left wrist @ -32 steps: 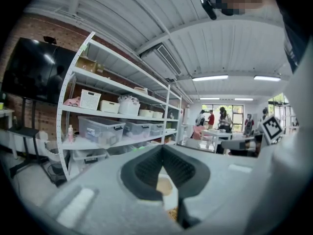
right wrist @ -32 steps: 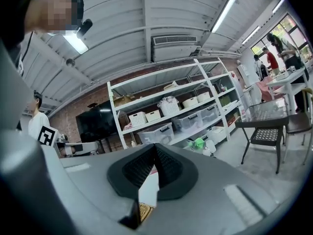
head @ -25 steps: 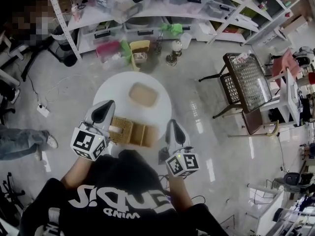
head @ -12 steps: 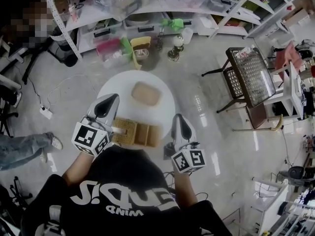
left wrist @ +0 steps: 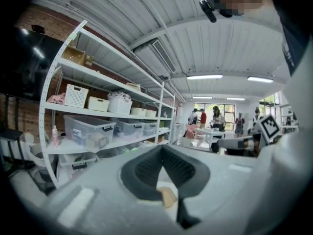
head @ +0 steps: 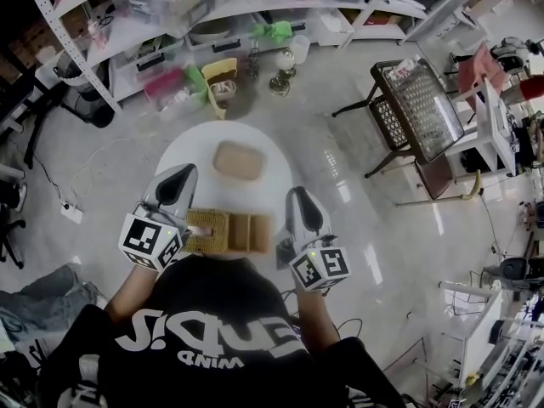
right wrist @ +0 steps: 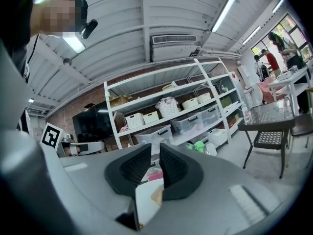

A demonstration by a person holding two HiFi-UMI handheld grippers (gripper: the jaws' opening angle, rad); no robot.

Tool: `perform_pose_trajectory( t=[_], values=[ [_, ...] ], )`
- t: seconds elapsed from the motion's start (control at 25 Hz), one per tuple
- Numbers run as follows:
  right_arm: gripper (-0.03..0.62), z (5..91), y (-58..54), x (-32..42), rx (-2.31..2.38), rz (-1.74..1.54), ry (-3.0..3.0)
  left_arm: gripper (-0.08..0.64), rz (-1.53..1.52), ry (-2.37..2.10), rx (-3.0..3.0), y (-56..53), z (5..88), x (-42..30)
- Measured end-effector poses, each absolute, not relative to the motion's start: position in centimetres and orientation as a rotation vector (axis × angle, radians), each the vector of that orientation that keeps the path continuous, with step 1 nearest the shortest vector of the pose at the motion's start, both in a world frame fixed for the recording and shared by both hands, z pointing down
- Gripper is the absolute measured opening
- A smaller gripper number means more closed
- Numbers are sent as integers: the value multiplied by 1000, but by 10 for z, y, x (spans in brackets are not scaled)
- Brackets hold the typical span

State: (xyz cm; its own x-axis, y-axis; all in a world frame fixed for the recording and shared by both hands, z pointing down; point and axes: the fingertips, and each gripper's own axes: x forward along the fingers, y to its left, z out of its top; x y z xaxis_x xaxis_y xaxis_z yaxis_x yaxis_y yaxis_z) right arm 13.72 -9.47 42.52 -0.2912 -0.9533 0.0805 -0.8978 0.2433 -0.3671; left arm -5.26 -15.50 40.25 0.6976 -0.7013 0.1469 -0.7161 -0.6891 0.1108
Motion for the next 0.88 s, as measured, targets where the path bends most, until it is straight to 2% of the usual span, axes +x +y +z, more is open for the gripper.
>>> perform_pose_trajectory(
  t=[0.08, 0.32, 0.88],
  values=[
    [70, 426, -97, 139, -1756, -526, 2351, 2, 139, -1145, 2748, -157, 403, -49],
    [220, 438, -112, 130, -1666, -608, 2406, 2, 156, -1131, 2749, -163, 407, -47],
    [238, 531, -158, 118, -1572, -953, 2483, 2, 181, -1144, 2730, -173, 417, -46]
  ],
)
